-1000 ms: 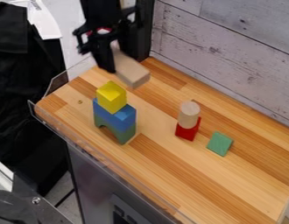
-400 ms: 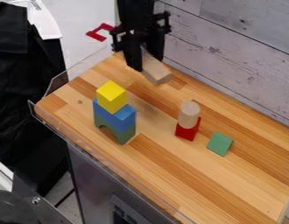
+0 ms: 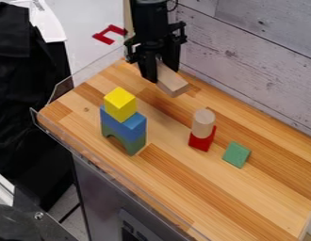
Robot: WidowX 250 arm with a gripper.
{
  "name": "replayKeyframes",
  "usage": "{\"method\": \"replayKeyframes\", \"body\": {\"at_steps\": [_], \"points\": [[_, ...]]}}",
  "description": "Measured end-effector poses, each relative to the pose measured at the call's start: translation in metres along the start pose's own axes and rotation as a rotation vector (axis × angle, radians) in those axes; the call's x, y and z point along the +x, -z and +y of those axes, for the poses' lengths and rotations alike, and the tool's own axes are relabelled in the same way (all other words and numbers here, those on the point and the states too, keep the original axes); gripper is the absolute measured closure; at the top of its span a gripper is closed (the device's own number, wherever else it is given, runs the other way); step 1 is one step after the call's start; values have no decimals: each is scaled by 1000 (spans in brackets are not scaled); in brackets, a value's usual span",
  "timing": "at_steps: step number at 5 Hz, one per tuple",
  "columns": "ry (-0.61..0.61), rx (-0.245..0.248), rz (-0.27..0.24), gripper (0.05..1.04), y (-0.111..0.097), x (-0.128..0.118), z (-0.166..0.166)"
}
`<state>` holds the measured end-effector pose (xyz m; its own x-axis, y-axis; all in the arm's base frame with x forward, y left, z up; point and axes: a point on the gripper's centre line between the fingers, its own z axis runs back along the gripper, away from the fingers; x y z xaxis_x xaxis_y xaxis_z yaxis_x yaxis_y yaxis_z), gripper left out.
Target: Remove rectangle in the yellow cube
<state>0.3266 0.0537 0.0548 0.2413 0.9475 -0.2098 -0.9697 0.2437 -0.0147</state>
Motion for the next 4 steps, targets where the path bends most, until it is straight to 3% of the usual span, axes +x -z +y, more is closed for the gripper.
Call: {"method": "replayKeyframes", "body": {"at_steps": [2, 4], "points": [[-62, 0, 17, 531, 32, 12, 10], [-10, 31, 42, 531, 62, 16, 12]]}}
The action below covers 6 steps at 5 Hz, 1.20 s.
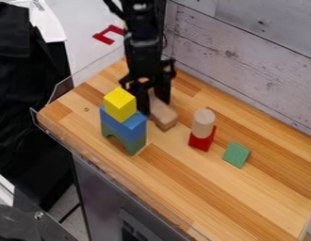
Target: Remove rectangle in the yellow cube
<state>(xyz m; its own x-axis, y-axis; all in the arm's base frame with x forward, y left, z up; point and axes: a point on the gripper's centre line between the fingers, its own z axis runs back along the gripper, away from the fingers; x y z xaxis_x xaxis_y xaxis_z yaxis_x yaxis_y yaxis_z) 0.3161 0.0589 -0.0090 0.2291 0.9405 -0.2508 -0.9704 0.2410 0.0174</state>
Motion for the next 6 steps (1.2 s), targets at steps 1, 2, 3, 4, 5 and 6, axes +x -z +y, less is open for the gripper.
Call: {"method": "replayKeyframes", "body": {"at_steps": [1, 2, 3, 4, 5, 6], "points": [[20, 14, 4, 531, 1, 1, -7], [22, -3, 25, 444, 1, 0, -10], [39, 29, 28, 169, 1, 0, -5], [78, 29, -54, 80, -35, -2, -2], [113, -17, -223, 85, -93, -10, 4], [223, -23, -267, 85, -132, -25, 7]]}}
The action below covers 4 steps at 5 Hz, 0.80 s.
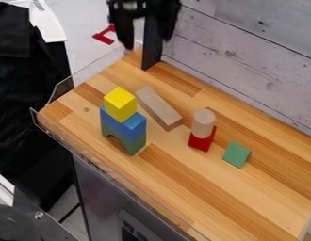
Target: Remove rectangle in the yellow cube
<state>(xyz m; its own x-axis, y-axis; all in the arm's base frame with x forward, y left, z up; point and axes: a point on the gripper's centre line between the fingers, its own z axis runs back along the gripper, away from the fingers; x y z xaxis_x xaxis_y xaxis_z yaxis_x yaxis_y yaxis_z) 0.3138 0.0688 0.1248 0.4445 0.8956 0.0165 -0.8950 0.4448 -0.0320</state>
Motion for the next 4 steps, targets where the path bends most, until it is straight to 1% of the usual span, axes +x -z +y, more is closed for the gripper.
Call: {"method": "replayKeyframes", "body": {"at_steps": [1, 2, 3, 4], "points": [[252, -3, 26, 85, -23, -11, 9], [505, -28, 42, 84, -38, -25, 19], [735, -10, 42, 85, -39, -30, 23], [898, -8, 55, 85, -34, -41, 18]]}}
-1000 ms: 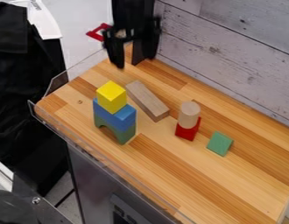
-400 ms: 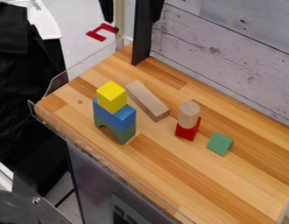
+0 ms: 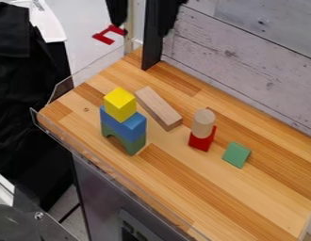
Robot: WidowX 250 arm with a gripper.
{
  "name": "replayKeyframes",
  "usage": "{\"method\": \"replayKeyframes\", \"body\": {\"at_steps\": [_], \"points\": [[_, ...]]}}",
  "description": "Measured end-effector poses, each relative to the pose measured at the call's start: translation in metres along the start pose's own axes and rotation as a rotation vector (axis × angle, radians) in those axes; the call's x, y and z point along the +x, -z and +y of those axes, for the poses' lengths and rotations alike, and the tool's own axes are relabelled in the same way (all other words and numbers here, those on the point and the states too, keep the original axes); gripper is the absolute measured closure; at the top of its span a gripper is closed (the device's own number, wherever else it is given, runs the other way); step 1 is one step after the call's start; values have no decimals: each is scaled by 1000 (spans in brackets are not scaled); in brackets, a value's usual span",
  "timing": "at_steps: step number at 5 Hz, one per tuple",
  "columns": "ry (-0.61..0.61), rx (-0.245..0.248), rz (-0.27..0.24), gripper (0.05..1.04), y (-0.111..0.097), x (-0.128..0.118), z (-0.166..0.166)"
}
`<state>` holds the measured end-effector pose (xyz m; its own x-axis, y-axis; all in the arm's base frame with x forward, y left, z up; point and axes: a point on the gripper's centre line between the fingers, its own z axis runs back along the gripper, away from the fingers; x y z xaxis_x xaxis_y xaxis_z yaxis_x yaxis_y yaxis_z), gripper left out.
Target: Remove rectangle in the yellow cube
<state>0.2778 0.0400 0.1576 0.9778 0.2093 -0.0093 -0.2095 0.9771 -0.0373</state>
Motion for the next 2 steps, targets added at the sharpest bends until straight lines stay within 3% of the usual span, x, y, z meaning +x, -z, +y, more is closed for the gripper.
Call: {"method": "replayKeyframes", "body": {"at_steps": [2], "points": [[63, 31, 33, 85, 21, -15, -13]]}}
